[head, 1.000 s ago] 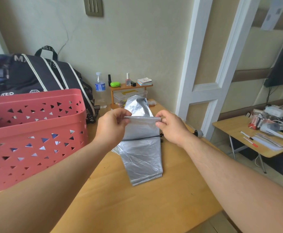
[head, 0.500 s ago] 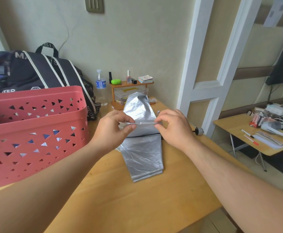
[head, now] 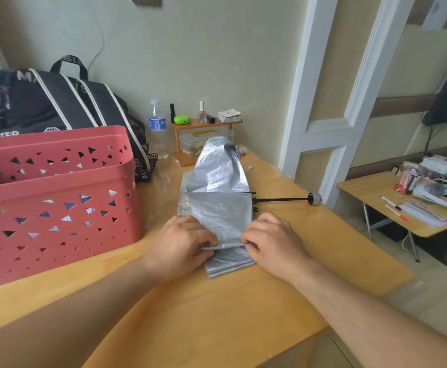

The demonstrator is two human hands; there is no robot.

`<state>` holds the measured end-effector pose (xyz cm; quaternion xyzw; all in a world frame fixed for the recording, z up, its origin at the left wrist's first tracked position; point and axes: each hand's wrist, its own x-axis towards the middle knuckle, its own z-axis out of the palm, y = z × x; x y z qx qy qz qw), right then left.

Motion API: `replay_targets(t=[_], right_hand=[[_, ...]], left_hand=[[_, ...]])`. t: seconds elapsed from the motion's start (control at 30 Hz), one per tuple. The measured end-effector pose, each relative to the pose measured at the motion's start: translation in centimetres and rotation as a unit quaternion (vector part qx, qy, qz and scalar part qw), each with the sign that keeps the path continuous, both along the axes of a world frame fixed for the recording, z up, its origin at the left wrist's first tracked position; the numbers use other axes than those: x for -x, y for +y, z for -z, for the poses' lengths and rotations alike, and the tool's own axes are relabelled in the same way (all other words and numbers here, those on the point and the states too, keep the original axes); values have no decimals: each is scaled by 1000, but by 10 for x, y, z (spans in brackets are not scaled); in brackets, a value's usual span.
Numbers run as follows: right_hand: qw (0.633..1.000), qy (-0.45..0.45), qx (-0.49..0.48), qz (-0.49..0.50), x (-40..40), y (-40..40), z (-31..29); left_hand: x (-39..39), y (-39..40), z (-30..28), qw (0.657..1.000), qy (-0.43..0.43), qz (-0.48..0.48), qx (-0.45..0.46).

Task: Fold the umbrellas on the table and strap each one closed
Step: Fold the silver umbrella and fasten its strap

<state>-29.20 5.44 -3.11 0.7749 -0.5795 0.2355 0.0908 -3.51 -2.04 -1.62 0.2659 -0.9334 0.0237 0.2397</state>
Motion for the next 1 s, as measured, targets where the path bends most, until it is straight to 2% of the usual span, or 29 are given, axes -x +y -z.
replay_targets(t=[0.13, 0.23, 0.33, 0.4, 0.5, 0.57, 0.67, 0.77, 0.83, 0.93, 1.0], right_hand=[[1000, 25, 9, -9, 0, 1, 4], [998, 18, 62, -17, 1, -1, 1], [995, 6, 98, -25, 0, -2, -3], [996, 26, 79, -43, -2, 0, 0], [996, 67, 21, -62, -1, 2, 10], [997, 59, -25, -53, 0, 4, 14], [994, 15, -98, -41, -1, 6, 8], [984, -72, -157, -38, 0, 4, -8], [986, -106, -126, 17, 8, -7, -16], [986, -83, -56, 130, 27, -32, -22], [985, -52, -69, 151, 32, -48, -25]], left_hand=[[-2, 1, 6, 1000, -11, 12, -5], [1, 1, -2, 999, -14, 11, -28], [17, -5, -15, 997, 68, 5, -36], [34, -10, -26, 994, 96, -22, -53], [63, -14, -36, 993, 26, -70, -87], [79, -21, -33, 988, -47, -95, -108], [91, -29, -18, 969, -154, -130, -145], [93, -30, 1, 952, -219, -147, -158], [90, -29, 10, 949, -232, -152, -150], [89, -29, 17, 953, -224, -157, -135], [90, -29, 16, 954, -215, -158, -137]])
